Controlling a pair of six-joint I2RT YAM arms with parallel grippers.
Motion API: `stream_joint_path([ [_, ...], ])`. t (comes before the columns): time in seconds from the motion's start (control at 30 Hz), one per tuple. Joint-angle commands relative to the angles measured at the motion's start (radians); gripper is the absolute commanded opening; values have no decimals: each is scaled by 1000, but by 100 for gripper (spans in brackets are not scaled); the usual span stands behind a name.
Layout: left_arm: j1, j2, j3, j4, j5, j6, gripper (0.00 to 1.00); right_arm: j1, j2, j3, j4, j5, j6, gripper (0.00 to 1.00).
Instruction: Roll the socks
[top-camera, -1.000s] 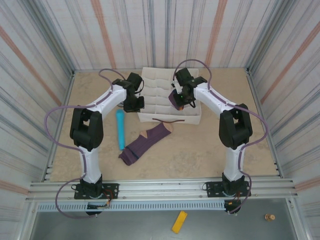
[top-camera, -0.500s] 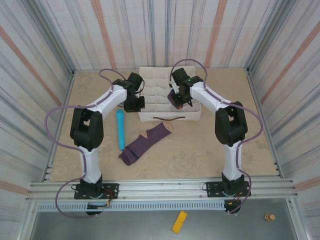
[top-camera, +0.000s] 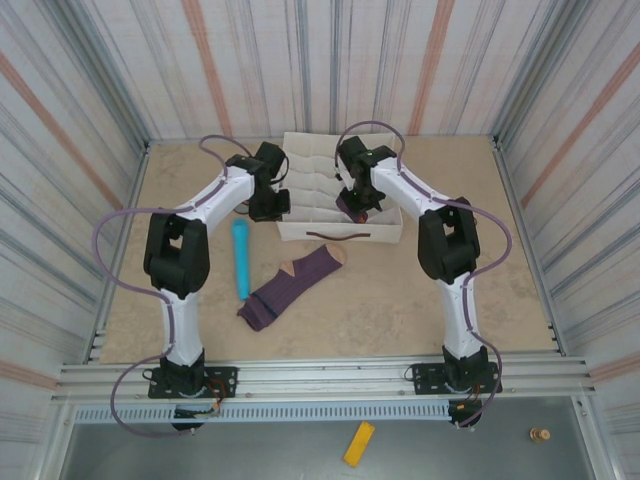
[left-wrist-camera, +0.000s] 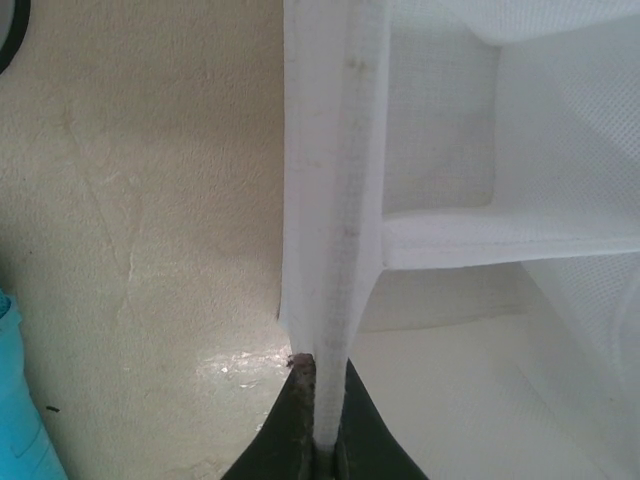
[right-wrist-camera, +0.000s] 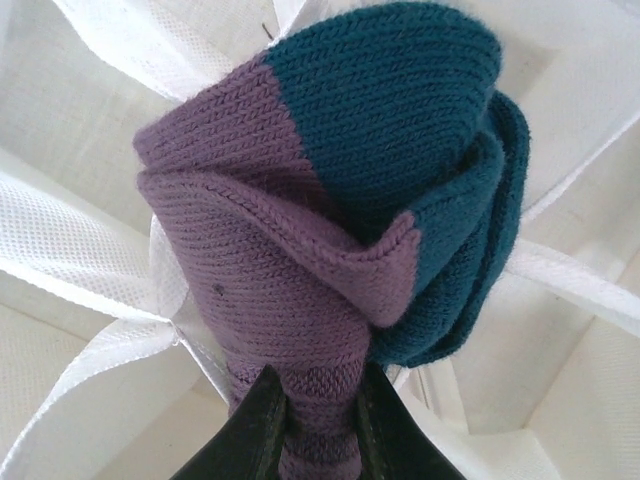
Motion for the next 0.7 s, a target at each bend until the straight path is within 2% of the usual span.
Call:
stream_joint_path([
  [0.0,5,38,19,-31,-9,21,0,-8,100,42,-154,13,-10,0],
  [0.13,7,46,34,-40,-14,26,0,-13,166,122,-238,9,5,0],
  [0.3,13,59,43,-58,-31,11,0,-8,215,159,-350,108,63,0],
  [0.47,26,64,38,-59,-38,-29,0,2,147,50,-286,164,111,0],
  [0.6,30,64,41,-70,-53,-37,0,-8,154,51,-315,220,144,0],
  [0.67,34,64,42,-67,-49,-35,0,-20,161,57,-317,204,157,0],
])
